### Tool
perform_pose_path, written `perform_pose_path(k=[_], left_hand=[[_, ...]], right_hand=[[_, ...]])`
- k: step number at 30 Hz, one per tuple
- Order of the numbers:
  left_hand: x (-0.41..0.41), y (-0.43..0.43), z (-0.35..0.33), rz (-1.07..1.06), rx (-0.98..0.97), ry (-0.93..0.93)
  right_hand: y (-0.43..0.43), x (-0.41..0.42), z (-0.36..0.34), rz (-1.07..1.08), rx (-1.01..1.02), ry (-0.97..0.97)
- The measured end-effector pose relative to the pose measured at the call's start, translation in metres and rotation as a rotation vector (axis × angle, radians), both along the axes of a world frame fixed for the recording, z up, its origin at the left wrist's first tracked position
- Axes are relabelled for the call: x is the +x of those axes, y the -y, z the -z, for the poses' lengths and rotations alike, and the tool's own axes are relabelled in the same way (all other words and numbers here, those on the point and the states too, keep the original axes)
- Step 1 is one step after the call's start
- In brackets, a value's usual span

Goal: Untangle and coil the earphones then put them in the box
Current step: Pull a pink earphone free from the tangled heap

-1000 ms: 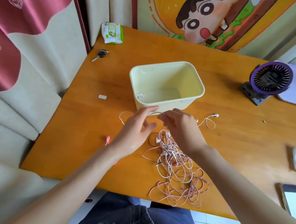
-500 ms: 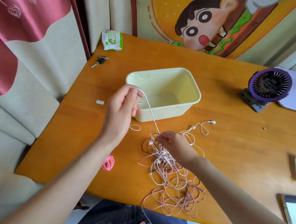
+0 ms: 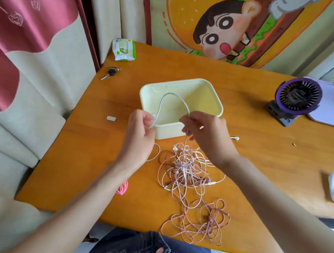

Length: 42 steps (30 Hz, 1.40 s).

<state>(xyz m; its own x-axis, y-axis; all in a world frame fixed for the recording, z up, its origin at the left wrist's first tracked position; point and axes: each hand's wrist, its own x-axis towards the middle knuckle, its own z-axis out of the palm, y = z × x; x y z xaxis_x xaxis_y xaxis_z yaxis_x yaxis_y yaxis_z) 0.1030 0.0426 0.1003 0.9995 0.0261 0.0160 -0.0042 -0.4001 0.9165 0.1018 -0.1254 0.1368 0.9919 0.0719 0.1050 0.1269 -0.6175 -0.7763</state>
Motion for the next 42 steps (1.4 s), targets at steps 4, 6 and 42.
perform_pose_path(k=[4,6,42], left_hand=[[-0.017,0.011,-0.002,-0.042,0.060,0.228],[-0.021,0.014,0.001,0.030,0.075,0.297],[0.008,-0.016,-0.028,-0.202,-0.508,-0.001]], right_hand=[[-0.004,0.005,-0.015,0.042,0.091,0.068],[-0.006,0.007,-0.022,0.049,0.106,0.054],[0.028,-0.031,0.100,-0.128,-0.408,-0.410]])
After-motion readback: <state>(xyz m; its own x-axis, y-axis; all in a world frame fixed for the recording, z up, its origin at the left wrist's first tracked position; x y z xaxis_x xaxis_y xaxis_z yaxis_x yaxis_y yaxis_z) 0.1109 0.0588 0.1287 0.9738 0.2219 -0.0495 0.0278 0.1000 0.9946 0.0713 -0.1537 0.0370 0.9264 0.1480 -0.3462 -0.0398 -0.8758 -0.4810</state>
